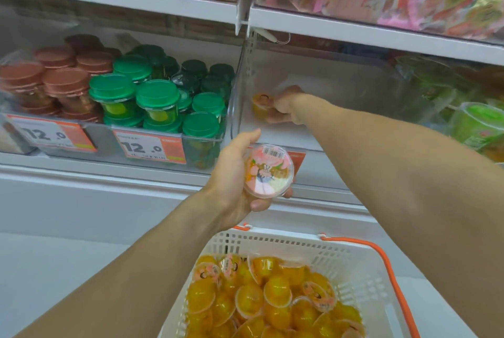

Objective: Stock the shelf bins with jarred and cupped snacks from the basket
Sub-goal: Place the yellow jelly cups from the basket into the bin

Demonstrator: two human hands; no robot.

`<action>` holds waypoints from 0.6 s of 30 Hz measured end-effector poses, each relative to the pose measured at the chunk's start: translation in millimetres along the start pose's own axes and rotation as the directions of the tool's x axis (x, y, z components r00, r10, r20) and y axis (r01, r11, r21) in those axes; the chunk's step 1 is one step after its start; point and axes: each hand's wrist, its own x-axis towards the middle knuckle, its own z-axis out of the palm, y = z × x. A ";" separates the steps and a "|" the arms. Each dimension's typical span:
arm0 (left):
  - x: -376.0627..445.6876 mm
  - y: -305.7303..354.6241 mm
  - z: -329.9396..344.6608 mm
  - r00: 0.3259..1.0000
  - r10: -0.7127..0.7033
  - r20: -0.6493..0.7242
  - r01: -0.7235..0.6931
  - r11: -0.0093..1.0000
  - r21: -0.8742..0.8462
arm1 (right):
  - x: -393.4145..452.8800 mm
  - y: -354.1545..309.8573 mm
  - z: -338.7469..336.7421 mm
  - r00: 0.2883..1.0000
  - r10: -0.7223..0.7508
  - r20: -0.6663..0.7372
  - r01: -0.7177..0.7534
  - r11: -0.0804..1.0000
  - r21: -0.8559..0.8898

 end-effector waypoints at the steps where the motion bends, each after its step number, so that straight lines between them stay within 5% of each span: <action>1: 0.9 0.7 -0.2 1.000 -0.010 0.007 0.010 1.000 -0.002 | 3.1 -1.6 2.5 1.000 -0.010 0.002 0.010 1.000 0.005; 13: 0.4 6.0 1.4 0.999 -0.019 0.034 0.020 0.999 -0.042 | -8.3 -8.9 1.2 0.999 -0.052 -0.015 0.051 0.997 -0.062; 18: -4.0 4.6 7.3 0.999 -0.008 0.047 0.009 1.000 -0.029 | -80.2 -23.2 -40.0 0.949 -0.265 0.168 0.292 0.942 -0.166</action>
